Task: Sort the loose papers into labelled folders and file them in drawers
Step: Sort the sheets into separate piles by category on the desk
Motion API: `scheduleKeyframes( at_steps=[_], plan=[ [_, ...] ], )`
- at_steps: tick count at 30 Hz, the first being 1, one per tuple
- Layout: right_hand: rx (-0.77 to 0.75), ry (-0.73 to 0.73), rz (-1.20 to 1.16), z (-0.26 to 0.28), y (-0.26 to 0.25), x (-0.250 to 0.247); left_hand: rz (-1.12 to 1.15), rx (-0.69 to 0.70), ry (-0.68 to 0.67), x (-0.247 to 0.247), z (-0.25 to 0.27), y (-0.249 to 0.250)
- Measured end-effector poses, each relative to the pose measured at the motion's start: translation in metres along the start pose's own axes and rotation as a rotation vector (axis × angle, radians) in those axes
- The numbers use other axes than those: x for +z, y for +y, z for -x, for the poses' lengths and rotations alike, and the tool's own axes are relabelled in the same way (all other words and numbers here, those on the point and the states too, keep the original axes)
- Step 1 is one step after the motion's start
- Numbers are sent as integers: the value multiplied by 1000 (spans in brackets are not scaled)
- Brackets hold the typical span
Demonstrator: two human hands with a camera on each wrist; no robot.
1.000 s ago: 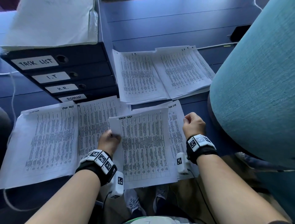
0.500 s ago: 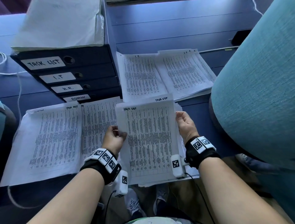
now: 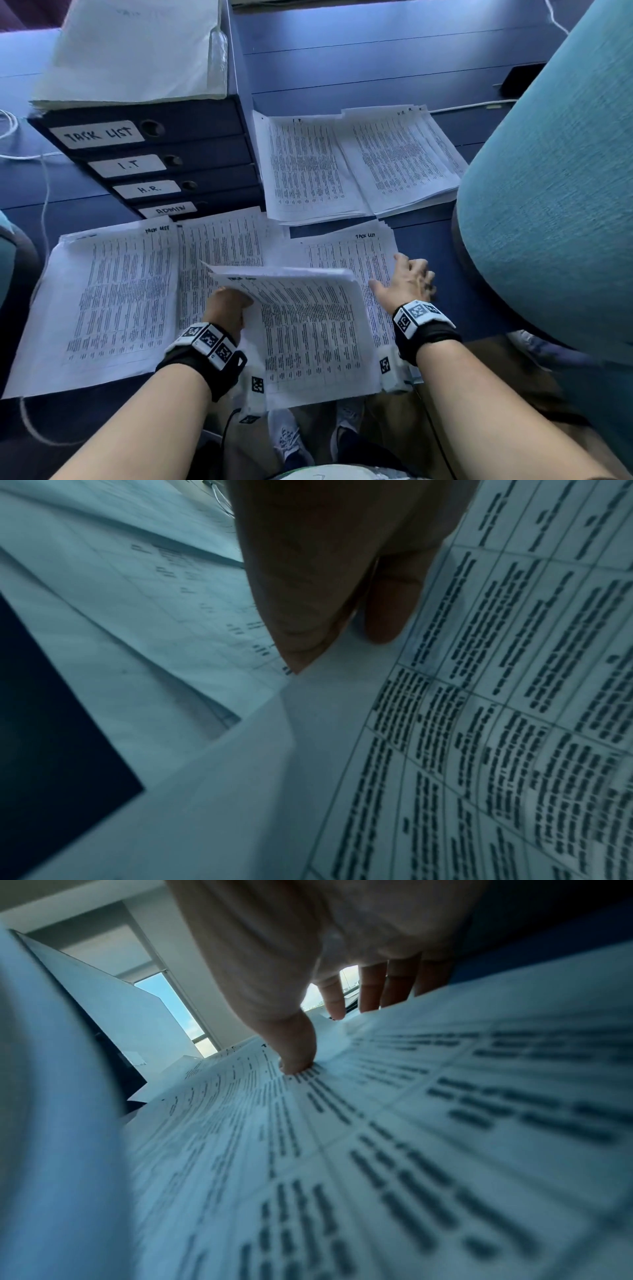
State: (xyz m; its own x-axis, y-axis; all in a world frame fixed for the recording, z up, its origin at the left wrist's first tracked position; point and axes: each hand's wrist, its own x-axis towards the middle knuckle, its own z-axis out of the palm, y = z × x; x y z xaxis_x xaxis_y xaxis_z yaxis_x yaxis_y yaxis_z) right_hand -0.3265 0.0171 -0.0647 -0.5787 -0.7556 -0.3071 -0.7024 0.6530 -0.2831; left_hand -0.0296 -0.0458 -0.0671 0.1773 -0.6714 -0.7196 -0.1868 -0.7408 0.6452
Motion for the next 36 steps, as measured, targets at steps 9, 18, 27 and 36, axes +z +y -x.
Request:
scheduleKeyframes(
  at_steps=[9,18,27,36],
  plan=[
    [87,25,-32,-10,-5,-1,41,-33,6,3,6,1],
    [-11,298,-278,-14,3,-11,13,61,-57,11,11,4],
    [-158,98,-807,-8,-14,-28,103,111,-32,14,30,12],
    [-89,71,-303,-11,-6,-15,181,116,-33,15,21,11]
  ],
)
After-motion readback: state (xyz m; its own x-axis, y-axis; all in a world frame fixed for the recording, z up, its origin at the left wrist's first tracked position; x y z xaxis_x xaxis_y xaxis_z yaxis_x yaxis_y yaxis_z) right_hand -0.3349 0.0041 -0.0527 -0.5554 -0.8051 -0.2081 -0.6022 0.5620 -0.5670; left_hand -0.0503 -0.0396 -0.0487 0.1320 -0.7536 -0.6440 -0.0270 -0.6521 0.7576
